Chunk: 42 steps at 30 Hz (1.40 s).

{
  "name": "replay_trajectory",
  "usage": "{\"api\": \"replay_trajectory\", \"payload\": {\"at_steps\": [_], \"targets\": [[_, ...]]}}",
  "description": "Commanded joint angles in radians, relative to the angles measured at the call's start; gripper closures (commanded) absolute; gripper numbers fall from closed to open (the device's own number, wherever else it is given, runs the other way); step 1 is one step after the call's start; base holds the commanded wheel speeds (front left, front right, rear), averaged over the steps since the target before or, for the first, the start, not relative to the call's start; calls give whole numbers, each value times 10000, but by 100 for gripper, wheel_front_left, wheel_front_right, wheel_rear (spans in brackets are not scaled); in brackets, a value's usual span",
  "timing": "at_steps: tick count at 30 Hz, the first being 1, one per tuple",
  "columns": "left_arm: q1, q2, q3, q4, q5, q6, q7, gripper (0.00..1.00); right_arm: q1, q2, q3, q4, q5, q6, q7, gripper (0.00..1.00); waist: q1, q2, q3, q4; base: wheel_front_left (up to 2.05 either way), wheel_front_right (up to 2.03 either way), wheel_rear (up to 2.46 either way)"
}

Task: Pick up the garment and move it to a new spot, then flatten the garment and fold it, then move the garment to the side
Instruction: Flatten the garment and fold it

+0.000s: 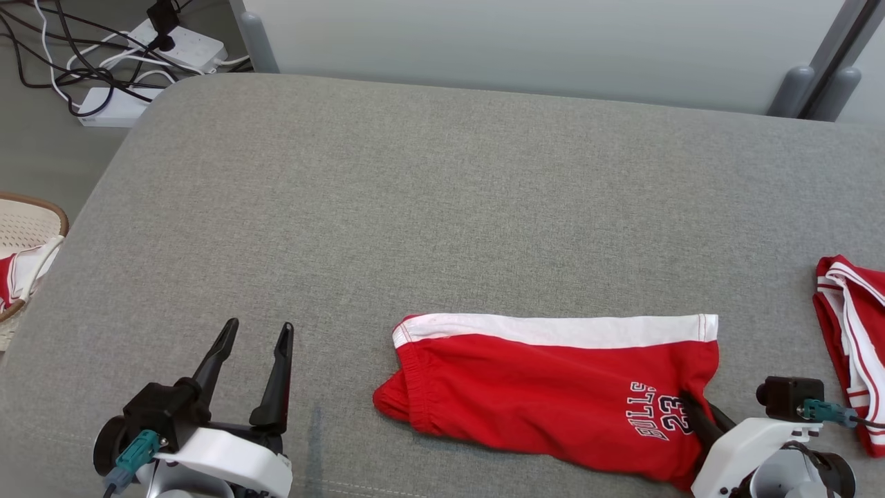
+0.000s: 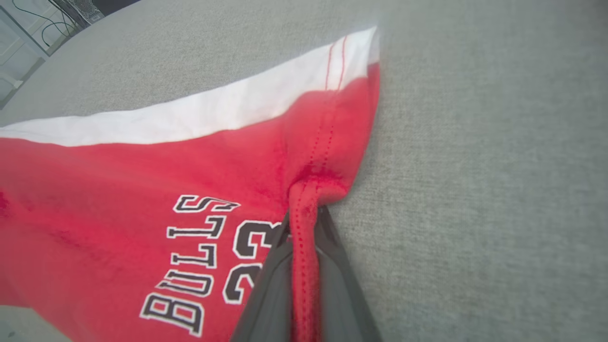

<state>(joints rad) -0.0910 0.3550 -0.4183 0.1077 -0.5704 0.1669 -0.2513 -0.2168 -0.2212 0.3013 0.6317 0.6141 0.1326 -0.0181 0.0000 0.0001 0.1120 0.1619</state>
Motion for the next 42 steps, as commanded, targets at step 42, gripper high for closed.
{"api": "replay_trajectory", "payload": {"at_steps": [42], "targets": [[-696, -173, 291, -27, 442, -362, -21, 0, -528, 1699, 2209, -3228, 1255, -19, 492, 100, 0, -1, -93, -58, 0, 0, 0]]}}
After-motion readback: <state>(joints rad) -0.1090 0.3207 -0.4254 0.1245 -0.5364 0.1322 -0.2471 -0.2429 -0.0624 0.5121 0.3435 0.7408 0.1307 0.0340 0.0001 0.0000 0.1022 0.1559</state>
